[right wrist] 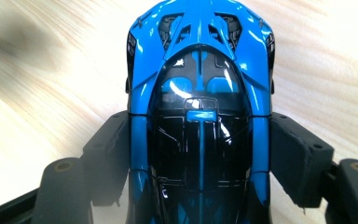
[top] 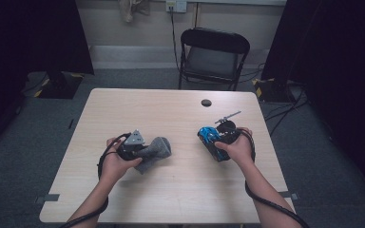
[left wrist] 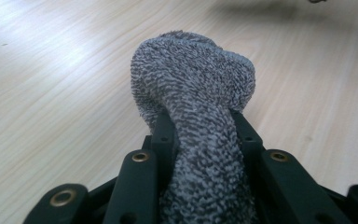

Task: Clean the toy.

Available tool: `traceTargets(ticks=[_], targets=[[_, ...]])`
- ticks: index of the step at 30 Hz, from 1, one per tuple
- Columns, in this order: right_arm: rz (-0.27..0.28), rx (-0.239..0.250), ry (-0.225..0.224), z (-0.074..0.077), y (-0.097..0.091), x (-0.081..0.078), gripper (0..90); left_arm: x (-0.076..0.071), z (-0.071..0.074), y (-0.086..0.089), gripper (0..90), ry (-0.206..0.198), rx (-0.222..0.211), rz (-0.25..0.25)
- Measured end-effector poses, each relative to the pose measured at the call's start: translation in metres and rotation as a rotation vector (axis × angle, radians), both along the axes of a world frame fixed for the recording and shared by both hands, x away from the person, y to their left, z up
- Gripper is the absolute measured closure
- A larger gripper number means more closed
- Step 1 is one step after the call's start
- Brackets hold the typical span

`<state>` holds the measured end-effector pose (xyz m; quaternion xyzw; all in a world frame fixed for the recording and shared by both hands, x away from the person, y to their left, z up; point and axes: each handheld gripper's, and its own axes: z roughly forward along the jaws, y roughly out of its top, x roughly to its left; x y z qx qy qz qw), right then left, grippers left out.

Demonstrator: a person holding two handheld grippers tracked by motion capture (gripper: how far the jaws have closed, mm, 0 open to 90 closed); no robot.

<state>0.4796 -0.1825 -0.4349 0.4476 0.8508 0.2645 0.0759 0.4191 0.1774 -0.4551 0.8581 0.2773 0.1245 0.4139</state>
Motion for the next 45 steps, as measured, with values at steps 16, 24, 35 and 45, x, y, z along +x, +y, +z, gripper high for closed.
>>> traceTargets(ticks=[16, 24, 35, 45], targets=[[-0.061, -0.019, 0.018, -0.013, -0.028, 0.015, 28.4, 0.025, -0.008, 0.039, 69.0, 0.009, 0.015, 0.121], [-0.093, -0.032, 0.028, -0.019, -0.042, 0.026, 28.4, 0.039, -0.012, 0.049, 69.0, 0.026, 0.013, 0.148], [-0.139, -0.019, 0.031, -0.029, -0.058, 0.038, 28.4, 0.051, -0.023, 0.072, 69.0, 0.061, 0.010, 0.227], [-0.140, -0.011, -0.006, -0.037, -0.057, 0.036, 28.2, 0.053, -0.027, 0.075, 68.0, 0.058, 0.000, 0.253]])
